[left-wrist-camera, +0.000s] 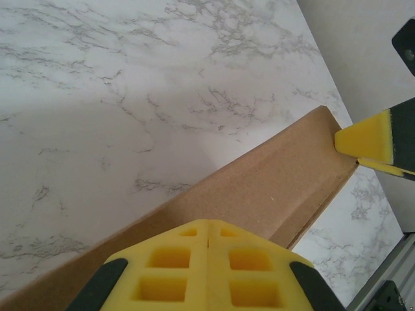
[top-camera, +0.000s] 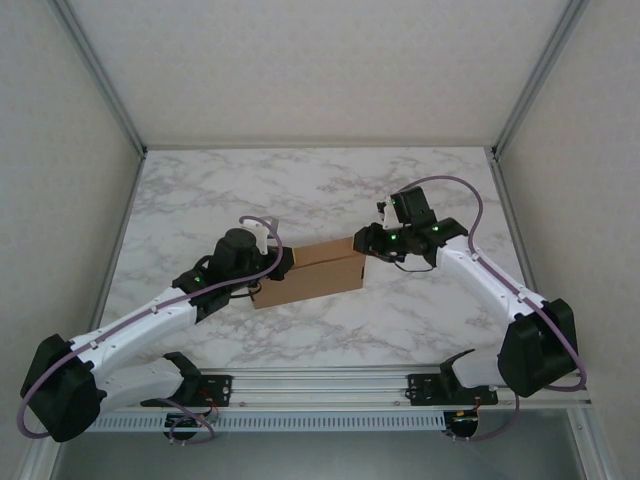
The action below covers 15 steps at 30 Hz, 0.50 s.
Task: Fold the paper box
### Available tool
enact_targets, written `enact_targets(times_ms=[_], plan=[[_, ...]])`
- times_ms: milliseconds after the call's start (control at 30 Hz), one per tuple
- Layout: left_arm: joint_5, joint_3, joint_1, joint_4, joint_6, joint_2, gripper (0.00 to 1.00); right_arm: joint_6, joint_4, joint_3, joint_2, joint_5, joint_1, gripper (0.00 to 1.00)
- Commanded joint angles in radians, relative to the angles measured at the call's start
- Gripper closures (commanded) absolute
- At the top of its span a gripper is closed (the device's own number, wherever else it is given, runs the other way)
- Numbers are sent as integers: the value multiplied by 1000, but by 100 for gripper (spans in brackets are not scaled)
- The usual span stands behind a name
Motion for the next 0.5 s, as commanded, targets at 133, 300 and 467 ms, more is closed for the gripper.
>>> enact_targets(times_ms=[133,300,467], plan=[[14,11,-10,-41,10,13,100,-39,-138,9,-39,84,13,56],[26,12,-13,-35,14,13,100,-124,-248,137,-135,264,26,52],[38,21,-22,-16,19,30,100,-143,-249,210,-133,187,67,57]])
